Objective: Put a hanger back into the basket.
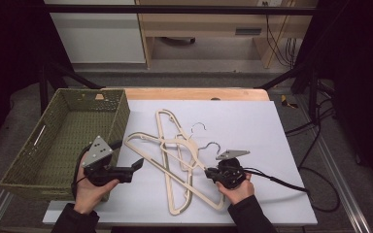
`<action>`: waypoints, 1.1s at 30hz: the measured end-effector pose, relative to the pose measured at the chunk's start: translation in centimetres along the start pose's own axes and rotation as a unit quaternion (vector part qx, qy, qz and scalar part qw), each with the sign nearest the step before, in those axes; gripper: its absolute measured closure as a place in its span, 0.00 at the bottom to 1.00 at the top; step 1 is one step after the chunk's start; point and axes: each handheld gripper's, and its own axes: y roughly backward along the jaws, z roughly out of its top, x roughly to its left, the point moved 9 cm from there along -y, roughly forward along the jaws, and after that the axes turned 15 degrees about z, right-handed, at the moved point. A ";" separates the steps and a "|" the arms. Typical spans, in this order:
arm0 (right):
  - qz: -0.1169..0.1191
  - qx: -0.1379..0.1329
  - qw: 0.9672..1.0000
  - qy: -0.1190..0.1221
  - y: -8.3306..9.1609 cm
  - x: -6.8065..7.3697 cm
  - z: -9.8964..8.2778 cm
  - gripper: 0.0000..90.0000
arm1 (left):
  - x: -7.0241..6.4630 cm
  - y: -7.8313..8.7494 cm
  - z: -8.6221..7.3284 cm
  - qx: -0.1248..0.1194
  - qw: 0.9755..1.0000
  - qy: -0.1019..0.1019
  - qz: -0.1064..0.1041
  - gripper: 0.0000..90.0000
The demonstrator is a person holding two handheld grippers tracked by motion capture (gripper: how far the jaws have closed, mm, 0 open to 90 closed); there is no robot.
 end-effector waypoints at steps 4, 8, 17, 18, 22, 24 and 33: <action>-0.001 -0.005 1.000 0.009 0.2 0.1 0.2 0.90 | -1.0 -2.0 0.6 0.015 1.000 -0.013 -0.011 0.09; 0.002 -0.009 1.000 0.016 0.4 0.2 0.3 0.90 | -2.6 -5.8 0.3 0.053 0.997 -0.040 -0.024 0.10; 0.013 -0.012 1.000 0.021 0.7 0.6 0.4 0.91 | -2.8 -11.9 -1.4 0.102 0.992 -0.067 -0.033 0.17; 0.014 -0.014 1.000 0.018 0.8 0.7 0.4 0.91 | -2.8 -13.1 -2.0 0.111 0.991 -0.071 -0.031 0.19; 0.018 -0.016 1.000 0.019 0.8 0.9 0.5 0.91 | -3.0 -14.6 -2.7 0.119 0.989 -0.090 -0.022 0.23; 0.021 -0.017 1.000 0.016 0.9 1.0 0.5 0.91 | -3.4 -15.5 -2.9 0.112 0.988 -0.107 -0.016 0.28; 0.030 -0.015 0.999 0.028 1.1 1.2 0.4 0.91 | -3.5 -16.3 -3.3 0.108 0.986 -0.125 -0.009 0.43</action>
